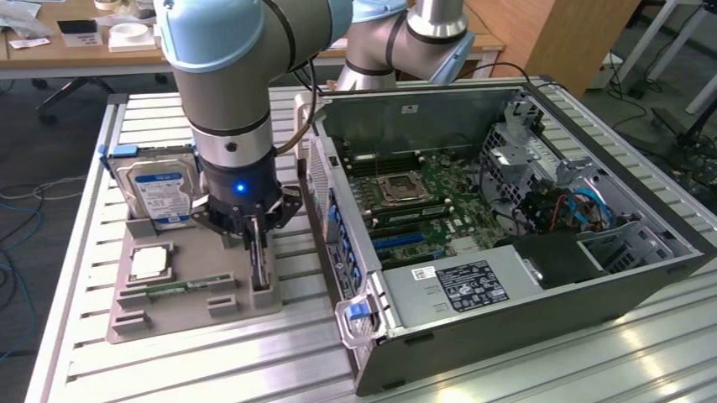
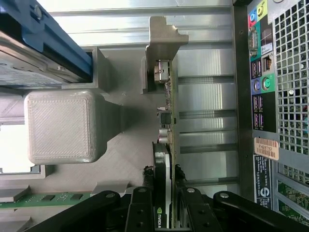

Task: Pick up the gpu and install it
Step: 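Pick up the gpu and move the gpu toward the slot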

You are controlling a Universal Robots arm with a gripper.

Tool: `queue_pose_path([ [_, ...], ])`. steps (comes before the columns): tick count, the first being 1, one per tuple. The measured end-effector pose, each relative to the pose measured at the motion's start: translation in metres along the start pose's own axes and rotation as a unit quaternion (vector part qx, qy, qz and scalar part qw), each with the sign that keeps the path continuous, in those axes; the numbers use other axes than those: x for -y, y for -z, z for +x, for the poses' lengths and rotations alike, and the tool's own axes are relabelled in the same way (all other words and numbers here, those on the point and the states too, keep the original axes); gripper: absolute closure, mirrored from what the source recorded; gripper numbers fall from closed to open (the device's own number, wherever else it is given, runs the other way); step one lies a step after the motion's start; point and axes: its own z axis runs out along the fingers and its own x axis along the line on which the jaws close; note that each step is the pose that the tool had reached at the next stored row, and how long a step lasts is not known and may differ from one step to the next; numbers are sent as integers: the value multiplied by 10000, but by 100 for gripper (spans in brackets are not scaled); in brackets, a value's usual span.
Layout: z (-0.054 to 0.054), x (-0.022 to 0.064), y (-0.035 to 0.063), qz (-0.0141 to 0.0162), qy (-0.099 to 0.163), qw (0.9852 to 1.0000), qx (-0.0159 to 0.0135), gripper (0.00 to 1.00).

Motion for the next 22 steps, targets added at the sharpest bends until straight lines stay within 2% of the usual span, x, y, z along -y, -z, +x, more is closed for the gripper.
queue_pose_path([
  [11, 0, 0, 0, -5, 207, 9998, -11, 73],
  [17, 0, 0, 0, -5, 209, 9998, -11, 73],
  [22, -1, -3, 57, -4, 208, 9998, -12, 73],
])
